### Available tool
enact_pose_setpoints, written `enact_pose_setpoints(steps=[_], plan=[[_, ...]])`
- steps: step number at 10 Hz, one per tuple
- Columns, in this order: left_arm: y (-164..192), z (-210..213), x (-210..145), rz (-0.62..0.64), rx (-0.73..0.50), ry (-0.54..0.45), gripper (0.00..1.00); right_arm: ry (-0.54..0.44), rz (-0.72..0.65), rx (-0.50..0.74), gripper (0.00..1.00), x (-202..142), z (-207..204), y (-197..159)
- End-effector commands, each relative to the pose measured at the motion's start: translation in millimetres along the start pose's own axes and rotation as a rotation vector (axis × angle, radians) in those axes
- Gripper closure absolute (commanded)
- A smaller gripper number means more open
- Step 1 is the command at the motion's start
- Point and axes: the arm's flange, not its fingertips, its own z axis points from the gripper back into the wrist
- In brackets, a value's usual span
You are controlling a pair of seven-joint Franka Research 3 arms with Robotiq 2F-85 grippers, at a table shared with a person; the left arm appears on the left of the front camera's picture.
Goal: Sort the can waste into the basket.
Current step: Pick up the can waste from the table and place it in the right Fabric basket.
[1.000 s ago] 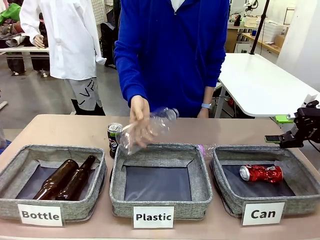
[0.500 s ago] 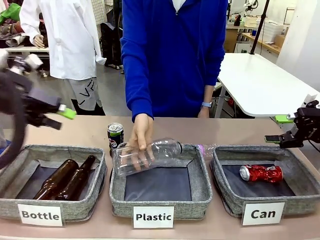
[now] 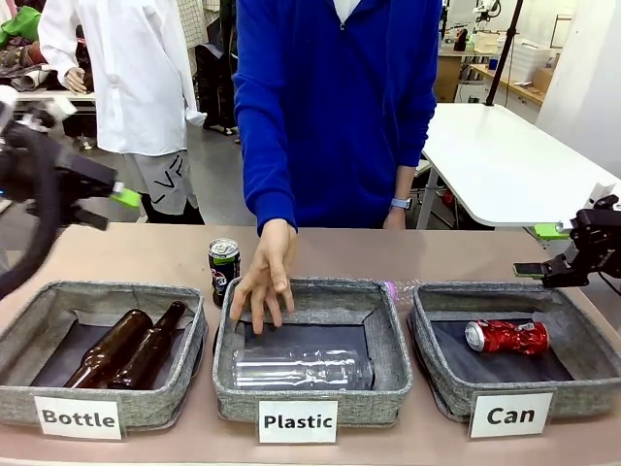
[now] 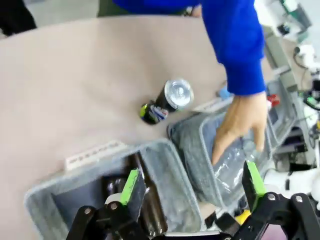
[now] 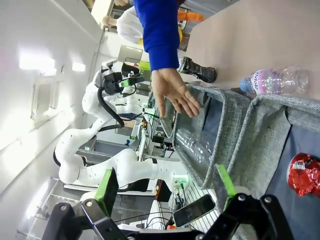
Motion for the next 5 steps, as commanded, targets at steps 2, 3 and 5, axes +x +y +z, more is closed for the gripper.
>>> enact_pose_setpoints(steps=[2,3,5], plan=[[-2,88,-66,-0.053,-0.082,-0.001,0.0,0.01,0.02,-0.007,0.0,3,1,0],[2,101,-78,-0.029,-0.025,-0.037,0.0,0.01,0.02,-0.007,0.0,3,1,0],[0,105,-91,-0.009,0.043,-0.058,0.0,0.01,0.02,-0.007,0.0,3,1,0]])
